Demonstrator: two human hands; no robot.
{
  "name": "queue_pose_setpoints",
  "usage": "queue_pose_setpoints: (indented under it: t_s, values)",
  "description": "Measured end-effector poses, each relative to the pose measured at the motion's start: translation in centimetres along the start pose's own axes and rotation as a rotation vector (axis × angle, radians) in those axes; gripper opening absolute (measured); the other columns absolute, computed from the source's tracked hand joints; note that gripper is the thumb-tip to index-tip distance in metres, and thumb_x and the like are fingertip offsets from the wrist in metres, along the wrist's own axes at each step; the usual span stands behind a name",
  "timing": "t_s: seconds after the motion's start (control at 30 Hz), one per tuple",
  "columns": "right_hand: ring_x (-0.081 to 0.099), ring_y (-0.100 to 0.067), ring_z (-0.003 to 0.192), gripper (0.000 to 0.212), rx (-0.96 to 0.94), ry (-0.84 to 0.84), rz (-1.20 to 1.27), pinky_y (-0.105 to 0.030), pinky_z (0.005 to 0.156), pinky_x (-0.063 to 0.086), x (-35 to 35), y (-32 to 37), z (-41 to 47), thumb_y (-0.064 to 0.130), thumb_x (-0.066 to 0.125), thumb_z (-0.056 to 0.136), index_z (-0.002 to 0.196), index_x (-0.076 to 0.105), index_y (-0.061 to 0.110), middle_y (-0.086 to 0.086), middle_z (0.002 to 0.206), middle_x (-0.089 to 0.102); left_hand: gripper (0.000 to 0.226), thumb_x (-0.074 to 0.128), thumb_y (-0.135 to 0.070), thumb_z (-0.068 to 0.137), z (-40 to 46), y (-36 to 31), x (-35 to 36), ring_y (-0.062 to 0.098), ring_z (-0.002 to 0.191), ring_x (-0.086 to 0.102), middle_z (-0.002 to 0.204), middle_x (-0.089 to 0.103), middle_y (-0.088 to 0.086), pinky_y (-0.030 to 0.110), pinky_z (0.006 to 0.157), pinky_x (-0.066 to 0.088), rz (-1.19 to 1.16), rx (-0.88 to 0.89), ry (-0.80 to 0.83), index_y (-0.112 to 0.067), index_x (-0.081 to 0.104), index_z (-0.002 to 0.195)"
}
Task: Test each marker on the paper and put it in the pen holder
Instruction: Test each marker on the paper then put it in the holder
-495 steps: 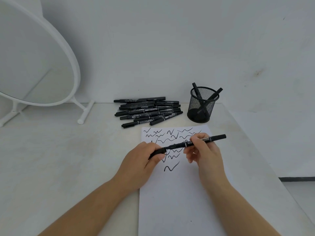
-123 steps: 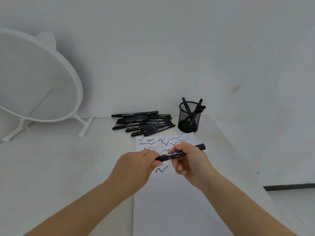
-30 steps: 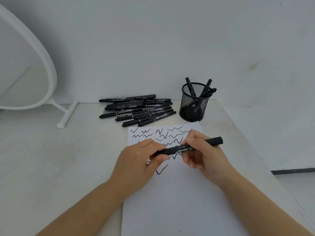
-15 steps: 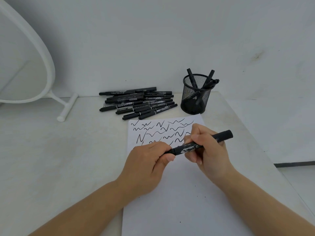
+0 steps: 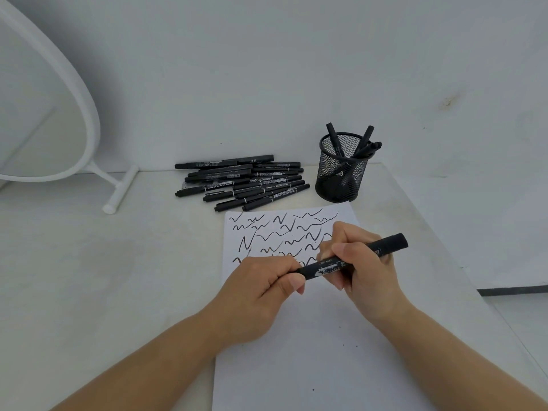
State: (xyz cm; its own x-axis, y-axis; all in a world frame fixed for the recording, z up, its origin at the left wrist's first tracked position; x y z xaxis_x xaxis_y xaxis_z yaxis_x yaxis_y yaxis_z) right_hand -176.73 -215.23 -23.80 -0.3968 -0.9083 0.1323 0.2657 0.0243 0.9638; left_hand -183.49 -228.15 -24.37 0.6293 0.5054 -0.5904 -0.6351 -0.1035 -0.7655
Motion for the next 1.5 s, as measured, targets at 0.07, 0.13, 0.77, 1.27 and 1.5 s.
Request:
queue_pose_setpoints:
  t_s: [0.07, 0.13, 0.77, 1.27, 1.5]
  values:
    - [0.028, -0.016, 0.038, 0.024, 0.007, -0.012, -0.007, -0.031, 0.046, 0.016, 0.0, 0.0, 0.1, 0.015, 0.046, 0.065, 0.043, 0.044, 0.023, 0.003, 0.035, 0.034, 0.024, 0.036, -0.050, 0.081, 0.1, 0.1, 0.0, 0.006, 0.049, 0.038, 0.054, 0.044, -0.012, 0.015, 0.048, 0.025, -0.012, -0.009, 0.004, -0.041, 0.051, 0.067]
    - [0.028, -0.016, 0.038, 0.025, 0.039, -0.026, -0.021, -0.025, 0.045, 0.018, -0.2, -0.1, 0.2, 0.012, 0.041, 0.068, 0.044, 0.043, 0.018, 0.001, 0.036, 0.035, 0.024, 0.035, -0.052, 0.081, 0.3, 0.3, 0.0, 0.007, 0.051, 0.040, 0.055, 0.046, -0.012, 0.017, 0.049, 0.026, 0.013, -0.009, -0.006, -0.042, 0.052, 0.069]
    - [0.059, -0.021, 0.072, 0.021, -0.799, 0.167, -1.663, -0.031, 0.072, 0.039, 1.6, 2.6, 3.1, 0.035, 0.055, 0.084, 0.085, 0.071, 0.021, 0.008, 0.073, 0.065, 0.023, 0.043, -0.042, 0.088, 1.2, 3.1, -4.0, 0.005, 0.063, 0.048, 0.070, 0.056, -0.014, 0.017, 0.058, 0.036, 0.407, -0.049, -0.299, -0.028, 0.061, 0.087]
    - [0.064, -0.011, 0.075, 0.035, -0.337, -0.459, -0.849, -0.034, 0.068, 0.048, -4.4, 8.3, 11.5, 0.015, 0.060, 0.085, 0.108, 0.043, 0.033, 0.019, 0.084, 0.061, 0.025, 0.041, -0.017, 0.092, 7.9, 10.8, -13.4, 0.020, 0.104, 0.053, 0.109, 0.062, -0.002, 0.032, 0.084, 0.044, 0.600, -0.359, -0.338, -0.023, 0.062, 0.103]
    - [0.057, 0.000, 0.067, 0.070, -0.241, -0.454, -0.934, -0.020, 0.054, 0.039, -5.6, 6.6, 13.5, 0.008, 0.059, 0.085, 0.138, 0.022, 0.036, 0.020, 0.087, 0.050, 0.029, 0.045, -0.014, 0.091, 9.2, 14.9, -15.8, 0.022, 0.109, 0.049, 0.118, 0.056, 0.000, 0.035, 0.084, 0.044, 0.688, -0.410, -0.279, -0.024, 0.060, 0.113]
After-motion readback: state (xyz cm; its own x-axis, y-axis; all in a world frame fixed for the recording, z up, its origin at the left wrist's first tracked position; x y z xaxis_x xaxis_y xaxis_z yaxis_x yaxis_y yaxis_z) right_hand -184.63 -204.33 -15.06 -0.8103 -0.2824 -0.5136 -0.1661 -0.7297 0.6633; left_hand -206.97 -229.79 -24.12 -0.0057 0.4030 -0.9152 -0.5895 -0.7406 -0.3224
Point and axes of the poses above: each hand's wrist, its own z-axis towards the middle knuckle, its own x-axis out of the palm, y = z × x, the point moved 4 cm from there along z, towards the middle knuckle
